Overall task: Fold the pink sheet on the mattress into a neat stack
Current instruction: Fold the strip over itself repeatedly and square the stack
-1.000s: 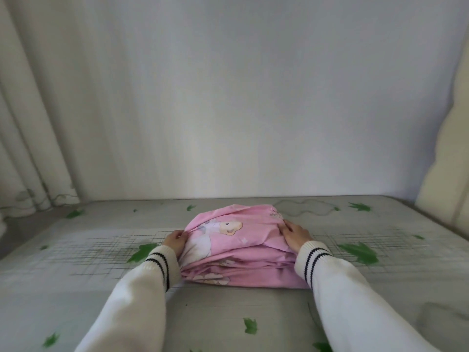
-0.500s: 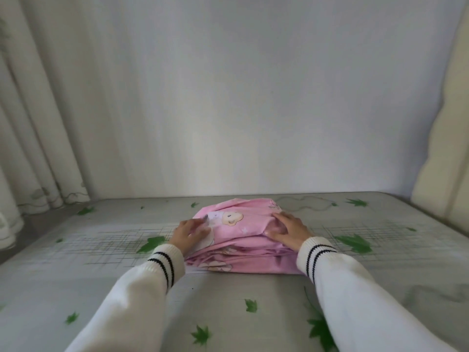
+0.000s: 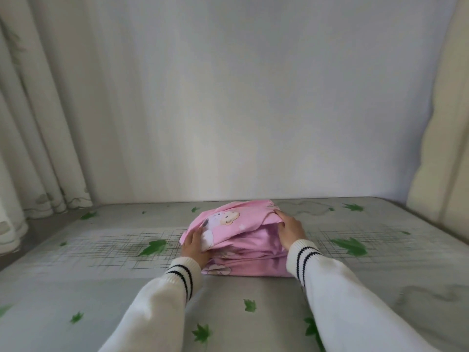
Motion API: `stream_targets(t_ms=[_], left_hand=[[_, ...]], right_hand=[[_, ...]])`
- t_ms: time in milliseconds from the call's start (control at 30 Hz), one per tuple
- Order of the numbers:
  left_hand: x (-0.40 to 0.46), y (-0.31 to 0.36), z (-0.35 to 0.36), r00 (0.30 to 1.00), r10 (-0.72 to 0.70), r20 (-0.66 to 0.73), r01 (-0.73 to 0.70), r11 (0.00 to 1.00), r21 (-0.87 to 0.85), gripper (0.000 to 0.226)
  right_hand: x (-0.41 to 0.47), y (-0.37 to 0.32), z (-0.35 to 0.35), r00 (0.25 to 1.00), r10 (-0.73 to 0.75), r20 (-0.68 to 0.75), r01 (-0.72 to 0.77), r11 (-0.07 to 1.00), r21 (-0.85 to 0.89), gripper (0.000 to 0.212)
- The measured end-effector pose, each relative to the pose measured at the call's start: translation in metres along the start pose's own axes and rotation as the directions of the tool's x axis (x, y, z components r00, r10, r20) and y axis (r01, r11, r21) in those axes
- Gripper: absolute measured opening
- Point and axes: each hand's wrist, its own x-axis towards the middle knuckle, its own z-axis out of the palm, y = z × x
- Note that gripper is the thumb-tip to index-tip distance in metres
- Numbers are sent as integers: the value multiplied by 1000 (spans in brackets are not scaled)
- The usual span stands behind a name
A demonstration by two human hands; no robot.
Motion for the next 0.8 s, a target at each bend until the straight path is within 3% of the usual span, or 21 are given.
stream_targets(t_ms=[300, 433, 500, 600, 733, 800], left_hand=[[-1, 10, -4, 998, -44, 41, 45, 999, -9, 69], [-5, 12, -11, 987, 4, 160, 8, 997, -72, 122], [-3, 12, -10, 989, 2, 151, 14, 995, -100, 126], [-2, 14, -8, 992, 2, 127, 4, 999, -50, 118], [-3, 21, -7, 993, -30, 117, 29, 1000, 9, 67], [1, 22, -7, 997, -18, 76, 18, 1000, 3, 58]], right_hand=[[-5, 1, -12, 996, -1, -87, 5, 999, 41, 44], [-15, 8, -11, 999, -1, -35, 1, 1000, -6, 39], [-19, 9, -11, 999, -8, -33, 5, 997, -72, 36], [-24, 5, -14, 1000, -26, -8, 24, 972, -233, 35], [-21, -1, -14, 999, -34, 2, 32, 931, -362, 37], [-20, -4, -15, 1000, -18, -10, 13, 928, -373, 36]])
